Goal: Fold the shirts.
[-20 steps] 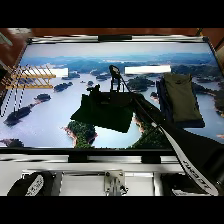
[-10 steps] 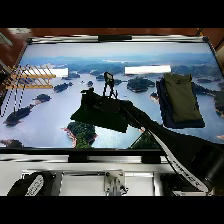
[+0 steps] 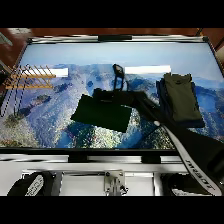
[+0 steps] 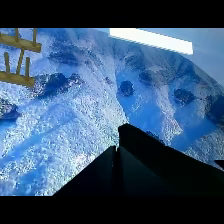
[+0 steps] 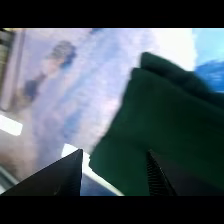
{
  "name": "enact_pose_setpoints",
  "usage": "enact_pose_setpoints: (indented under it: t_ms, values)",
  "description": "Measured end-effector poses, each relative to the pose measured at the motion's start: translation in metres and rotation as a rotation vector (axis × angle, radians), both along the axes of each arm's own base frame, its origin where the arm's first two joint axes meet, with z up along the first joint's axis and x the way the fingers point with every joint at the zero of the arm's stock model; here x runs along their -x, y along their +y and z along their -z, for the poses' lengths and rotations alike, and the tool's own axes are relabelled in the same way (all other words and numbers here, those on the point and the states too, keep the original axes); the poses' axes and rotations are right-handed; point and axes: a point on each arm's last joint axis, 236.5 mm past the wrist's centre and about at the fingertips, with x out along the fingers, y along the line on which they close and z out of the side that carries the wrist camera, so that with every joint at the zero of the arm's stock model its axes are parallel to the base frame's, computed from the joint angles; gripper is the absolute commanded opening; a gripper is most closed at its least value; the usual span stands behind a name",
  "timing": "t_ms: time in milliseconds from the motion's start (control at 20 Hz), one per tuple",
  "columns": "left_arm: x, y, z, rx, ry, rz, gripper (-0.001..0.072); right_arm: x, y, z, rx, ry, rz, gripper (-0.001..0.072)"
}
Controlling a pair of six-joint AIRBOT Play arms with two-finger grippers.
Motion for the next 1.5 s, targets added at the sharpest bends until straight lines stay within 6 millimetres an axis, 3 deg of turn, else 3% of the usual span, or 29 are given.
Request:
enact_pose_setpoints:
  t_ms: [100,250,300,400,650,950,1000,1100,1150,1300,1500]
  values:
    - [0.0,0.0,0.0,0.0,0.0,0.0,0.0049,-0.003,-0.06,0.014,0.149,0.06,-0.004,0.0629]
    - [0.0,0.0,0.0,0.0,0.0,0.0,0.0049,0.012,-0.154,0.054,0.322,0.25,0.034,0.0631]
    - [0.0,0.0,0.0,0.0,0.0,0.0,0.0049,0.02,-0.172,0.066,0.327,0.313,0.049,0.0631]
    - [0.0,0.0,0.0,0.0,0.0,0.0,0.0049,0.035,-0.186,0.086,0.281,0.409,0.063,0.0631]
    - [0.0,0.0,0.0,0.0,0.0,0.0,0.0049,0.055,-0.171,0.12,0.182,0.511,0.019,0.0631]
    - [-0.002,0.002,-0.002,-0.005,-0.012,-0.006,0.0049,0.063,-0.135,0.147,0.095,0.561,-0.041,0.063]
    - [-0.003,0.003,-0.003,-0.006,-0.019,-0.009,0.0049,0.066,-0.127,0.15,0.074,0.572,-0.052,0.0568]
    - [-0.005,0.004,-0.006,-0.007,-0.033,-0.015,0.0049,0.066,-0.115,0.154,0.058,0.552,-0.081,0.0199]
    - [-0.006,0.005,-0.007,-0.007,-0.039,-0.018,0.0049,0.064,-0.111,0.153,0.053,0.534,-0.101,0.0089]
    - [-0.007,0.005,-0.009,-0.007,-0.048,-0.022,0.0049,0.04,-0.093,0.125,-0.003,0.425,-0.149,0.0066]
    - [-0.008,0.006,-0.01,-0.003,-0.054,-0.025,0.005,-0.027,-0.09,0.05,-0.057,0.19,-0.151,0.0066]
